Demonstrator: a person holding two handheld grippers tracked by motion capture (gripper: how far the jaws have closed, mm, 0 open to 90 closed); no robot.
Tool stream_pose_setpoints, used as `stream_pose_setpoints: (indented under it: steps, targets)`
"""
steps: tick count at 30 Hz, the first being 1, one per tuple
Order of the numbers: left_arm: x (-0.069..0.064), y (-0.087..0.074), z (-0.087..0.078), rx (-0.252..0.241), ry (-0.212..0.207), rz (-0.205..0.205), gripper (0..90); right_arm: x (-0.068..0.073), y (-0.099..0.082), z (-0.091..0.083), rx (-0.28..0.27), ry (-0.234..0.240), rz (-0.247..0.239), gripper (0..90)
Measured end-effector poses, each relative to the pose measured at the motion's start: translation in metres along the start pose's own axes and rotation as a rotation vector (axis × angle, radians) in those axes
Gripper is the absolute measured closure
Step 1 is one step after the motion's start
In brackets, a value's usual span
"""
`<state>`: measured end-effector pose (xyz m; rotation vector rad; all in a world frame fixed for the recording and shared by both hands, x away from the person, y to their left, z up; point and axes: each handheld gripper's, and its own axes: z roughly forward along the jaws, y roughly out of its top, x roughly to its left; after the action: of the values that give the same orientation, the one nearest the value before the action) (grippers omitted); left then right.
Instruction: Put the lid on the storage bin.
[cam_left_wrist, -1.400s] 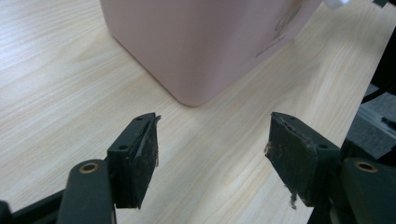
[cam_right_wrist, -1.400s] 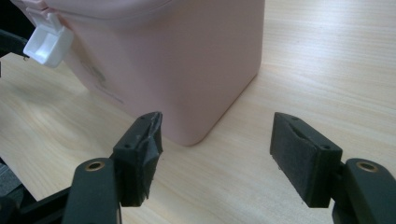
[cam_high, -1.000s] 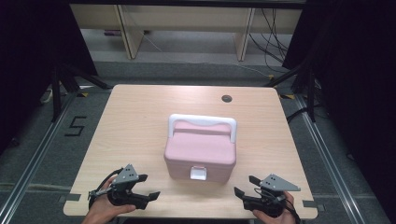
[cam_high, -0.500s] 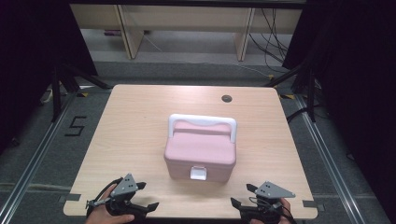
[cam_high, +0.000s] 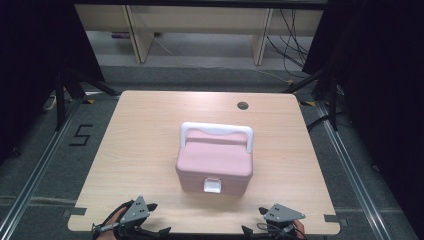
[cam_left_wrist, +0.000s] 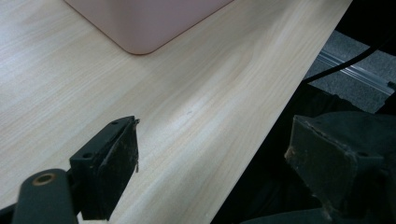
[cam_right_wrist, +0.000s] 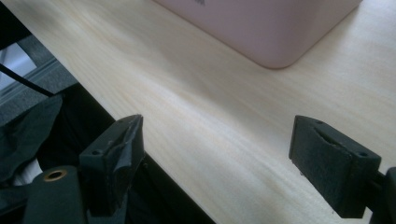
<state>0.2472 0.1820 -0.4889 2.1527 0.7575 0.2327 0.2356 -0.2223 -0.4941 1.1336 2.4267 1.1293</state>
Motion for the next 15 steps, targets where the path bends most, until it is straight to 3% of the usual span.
stream_pose_setpoints:
  steps: [2,5,6,7,8,9,11,12,15]
  targets:
    - [0.0008,-0.0007,-0.0008,0.024,0.011,0.032,15.4,0.0021,-0.0006,0.0023,0.023,0.001,-0.016,19.1]
    - [-0.0007,-0.0022,0.0020,0.013,0.010,0.009,15.4,0.0030,-0.0007,0.0038,0.031,-0.005,-0.044,18.8]
    - [0.0017,-0.0025,0.0012,0.035,0.021,0.029,15.4,0.0033,-0.0008,0.0041,0.036,-0.005,-0.045,18.7]
    - [0.0005,-0.0034,0.0026,0.019,0.013,0.007,15.4,0.0035,-0.0008,0.0046,0.038,-0.002,-0.050,18.4]
    - [0.0027,-0.0035,0.0019,0.039,0.021,0.025,15.4,0.0040,-0.0011,0.0052,0.044,0.005,-0.047,18.0]
    - [0.0030,-0.0037,0.0017,0.040,0.008,0.023,15.4,0.0034,-0.0013,0.0057,0.044,-0.002,-0.066,17.8]
    - [0.0033,-0.0043,0.0019,0.041,0.022,0.012,15.4,0.0060,-0.0016,0.0064,0.058,-0.002,-0.047,17.7]
    - [0.0041,-0.0039,0.0015,0.042,0.021,0.028,15.4,0.0050,-0.0016,0.0069,0.062,-0.010,-0.072,17.6]
    - [0.0035,-0.0045,0.0022,0.044,0.021,0.018,15.4,0.0054,-0.0018,0.0090,0.055,-0.001,-0.071,17.3]
